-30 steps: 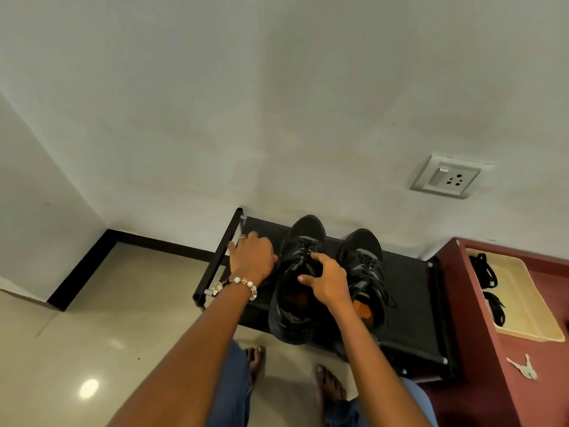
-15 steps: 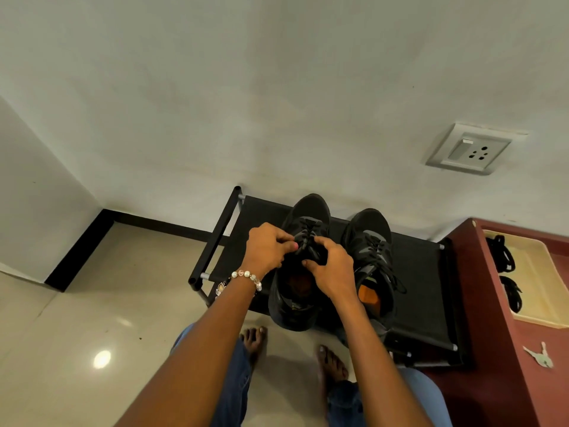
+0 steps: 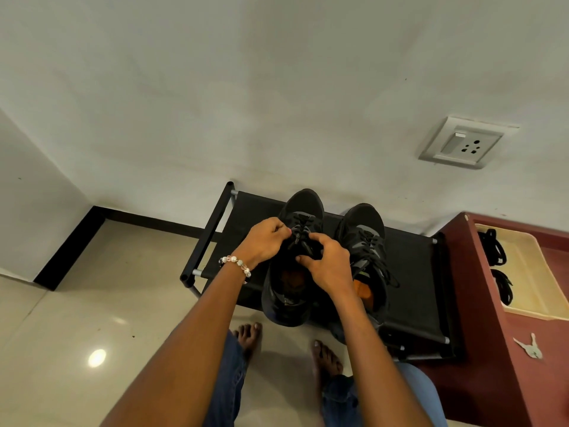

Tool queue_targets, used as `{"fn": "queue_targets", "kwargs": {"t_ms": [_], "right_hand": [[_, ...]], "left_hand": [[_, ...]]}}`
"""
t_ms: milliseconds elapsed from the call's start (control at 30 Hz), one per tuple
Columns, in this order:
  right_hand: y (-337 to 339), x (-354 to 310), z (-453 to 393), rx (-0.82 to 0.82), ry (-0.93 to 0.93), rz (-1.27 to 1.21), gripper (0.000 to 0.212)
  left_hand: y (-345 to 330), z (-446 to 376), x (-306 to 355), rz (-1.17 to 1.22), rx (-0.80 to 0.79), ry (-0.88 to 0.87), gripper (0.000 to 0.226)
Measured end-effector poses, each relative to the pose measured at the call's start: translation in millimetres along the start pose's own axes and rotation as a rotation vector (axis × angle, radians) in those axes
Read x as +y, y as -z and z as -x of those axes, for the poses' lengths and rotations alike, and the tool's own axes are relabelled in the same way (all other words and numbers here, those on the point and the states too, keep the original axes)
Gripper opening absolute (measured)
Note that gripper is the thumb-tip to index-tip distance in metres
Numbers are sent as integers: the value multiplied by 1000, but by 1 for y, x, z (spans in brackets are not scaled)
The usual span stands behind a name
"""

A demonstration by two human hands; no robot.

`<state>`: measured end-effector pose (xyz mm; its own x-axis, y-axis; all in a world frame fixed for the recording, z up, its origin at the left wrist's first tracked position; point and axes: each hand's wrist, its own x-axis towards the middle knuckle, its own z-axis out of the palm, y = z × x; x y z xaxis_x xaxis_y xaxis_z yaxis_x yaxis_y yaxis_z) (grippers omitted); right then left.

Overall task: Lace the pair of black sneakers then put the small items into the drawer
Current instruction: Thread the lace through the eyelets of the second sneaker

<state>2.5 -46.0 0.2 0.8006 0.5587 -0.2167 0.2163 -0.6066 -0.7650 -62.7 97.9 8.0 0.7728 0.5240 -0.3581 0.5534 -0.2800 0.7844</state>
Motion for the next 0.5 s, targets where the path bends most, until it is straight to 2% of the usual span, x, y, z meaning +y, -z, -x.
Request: {"fn": "queue_targets", "kwargs": {"t_ms": [67, 133, 233, 300, 367, 433, 500], "right_hand": [[1, 0, 0, -1, 3, -2, 62], [3, 0, -2, -11, -3, 1, 63], [5, -1, -2, -31, -7, -8, 62], [8, -5, -2, 60, 95, 21, 53], [12, -11, -2, 138, 224, -50, 37], [12, -24, 1, 32, 277, -281, 30], [7, -36, 6, -127, 283, -489, 31]], "left_hand": [[2, -2, -2, -62, 57, -16, 19], [7, 1, 0, -5, 128, -33, 14], [21, 15, 11, 336, 205, -68, 7], [32, 28, 22, 589, 197, -106, 11], [39, 37, 33, 779, 144, -140, 16], [40, 42, 43, 906, 74, -151, 19], [39, 42, 50, 1017, 3, -141, 23]]}}
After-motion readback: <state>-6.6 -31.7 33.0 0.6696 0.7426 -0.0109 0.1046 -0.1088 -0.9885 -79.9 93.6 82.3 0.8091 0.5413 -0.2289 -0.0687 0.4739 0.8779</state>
